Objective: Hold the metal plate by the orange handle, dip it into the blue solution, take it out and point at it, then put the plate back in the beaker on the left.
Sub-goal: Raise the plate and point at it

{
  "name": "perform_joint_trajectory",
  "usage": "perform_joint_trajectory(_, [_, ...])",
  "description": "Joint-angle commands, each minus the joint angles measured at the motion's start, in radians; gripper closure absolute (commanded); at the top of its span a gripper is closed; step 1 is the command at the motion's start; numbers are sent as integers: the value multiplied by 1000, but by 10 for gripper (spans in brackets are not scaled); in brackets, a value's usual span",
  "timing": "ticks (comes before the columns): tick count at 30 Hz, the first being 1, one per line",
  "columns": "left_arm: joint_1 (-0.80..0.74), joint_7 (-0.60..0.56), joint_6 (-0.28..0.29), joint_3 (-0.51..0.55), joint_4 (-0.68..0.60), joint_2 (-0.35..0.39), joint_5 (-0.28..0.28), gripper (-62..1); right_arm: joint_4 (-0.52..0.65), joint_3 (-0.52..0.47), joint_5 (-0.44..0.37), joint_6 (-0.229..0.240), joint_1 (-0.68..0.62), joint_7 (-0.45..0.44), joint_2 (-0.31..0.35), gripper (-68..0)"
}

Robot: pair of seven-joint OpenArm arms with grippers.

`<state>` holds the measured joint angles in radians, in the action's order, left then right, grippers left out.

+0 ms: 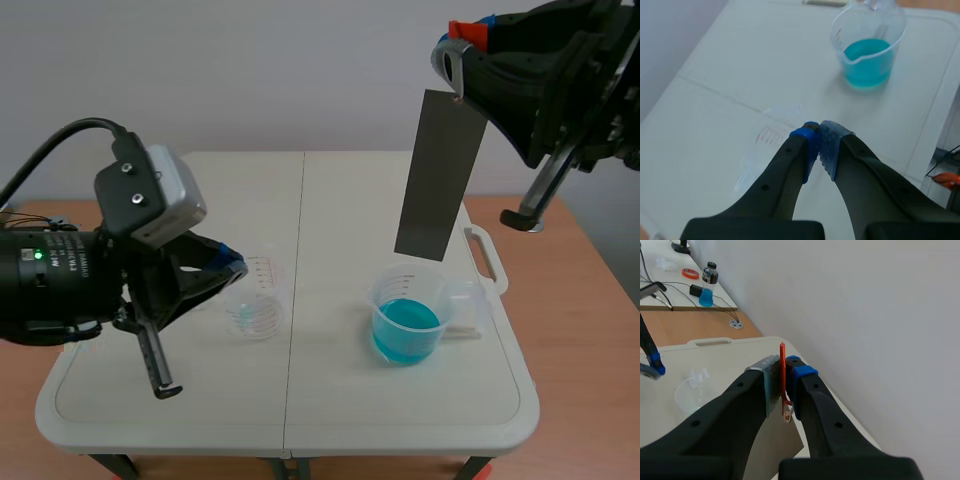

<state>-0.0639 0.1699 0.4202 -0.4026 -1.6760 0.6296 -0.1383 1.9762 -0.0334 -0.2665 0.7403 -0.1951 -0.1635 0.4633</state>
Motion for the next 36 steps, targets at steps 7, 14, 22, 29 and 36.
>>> perform_joint_trajectory(7, [156, 84, -5, -121, 80, -125, -5, -21, 15, -8, -18, 5, 10, -14, 15, -13])
perform_joint_trajectory(14, [254, 120, -5, -193, 163, -209, 5, -21, 15, -8, -18, 5, 10, -14, 15, -13])
perform_joint_trajectory(22, [303, 142, -5, -231, 190, -264, 8, -21, 15, -8, -20, 5, 10, -14, 15, -13])
perform_joint_trajectory(29, [303, 145, -5, -245, 190, -283, 37, -21, 15, -8, -22, 5, 10, -14, 15, -13])
perform_joint_trajectory(36, [303, 146, -5, -248, 190, -283, 39, -21, 15, -8, -26, 5, 10, -14, 15, -13])
